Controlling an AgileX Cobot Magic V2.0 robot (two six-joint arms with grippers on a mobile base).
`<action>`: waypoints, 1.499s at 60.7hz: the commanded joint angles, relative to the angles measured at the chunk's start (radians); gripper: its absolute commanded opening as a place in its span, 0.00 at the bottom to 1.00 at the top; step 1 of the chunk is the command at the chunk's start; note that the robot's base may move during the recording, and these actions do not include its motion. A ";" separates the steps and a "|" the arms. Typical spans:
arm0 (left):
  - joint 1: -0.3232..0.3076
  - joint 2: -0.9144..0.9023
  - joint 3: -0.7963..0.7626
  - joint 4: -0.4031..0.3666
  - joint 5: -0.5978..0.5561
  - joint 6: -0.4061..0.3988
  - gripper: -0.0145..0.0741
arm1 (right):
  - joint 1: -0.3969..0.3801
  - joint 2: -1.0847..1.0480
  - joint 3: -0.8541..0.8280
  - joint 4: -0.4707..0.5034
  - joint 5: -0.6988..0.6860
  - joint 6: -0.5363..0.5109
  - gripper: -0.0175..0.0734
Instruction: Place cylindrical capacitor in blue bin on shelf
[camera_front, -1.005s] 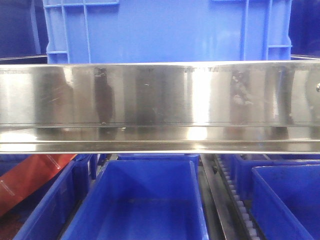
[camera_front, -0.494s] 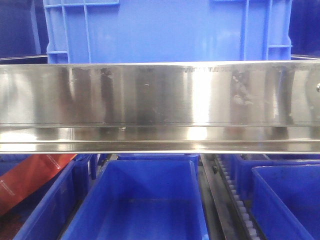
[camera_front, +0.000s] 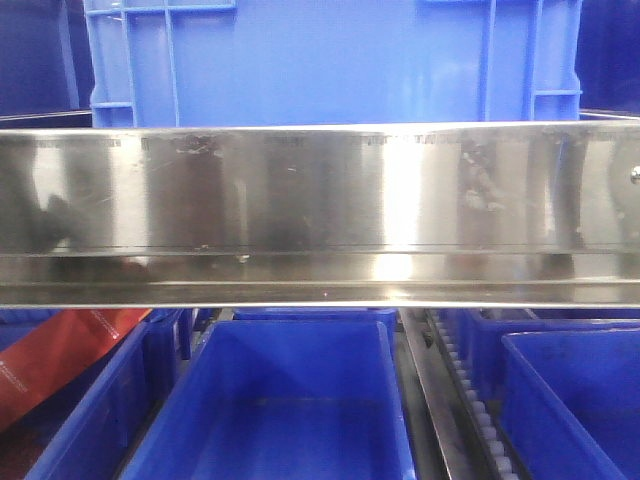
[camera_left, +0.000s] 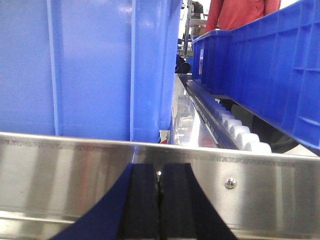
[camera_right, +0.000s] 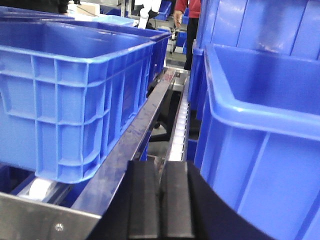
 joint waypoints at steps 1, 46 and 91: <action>0.001 -0.007 0.000 -0.007 -0.030 0.000 0.06 | -0.006 -0.004 0.004 -0.009 -0.029 0.000 0.02; 0.001 -0.007 0.000 -0.007 -0.030 0.000 0.06 | -0.006 -0.004 0.004 -0.009 -0.035 0.000 0.02; 0.001 -0.007 0.000 -0.007 -0.030 0.000 0.06 | -0.280 -0.205 0.554 0.184 -0.526 -0.068 0.02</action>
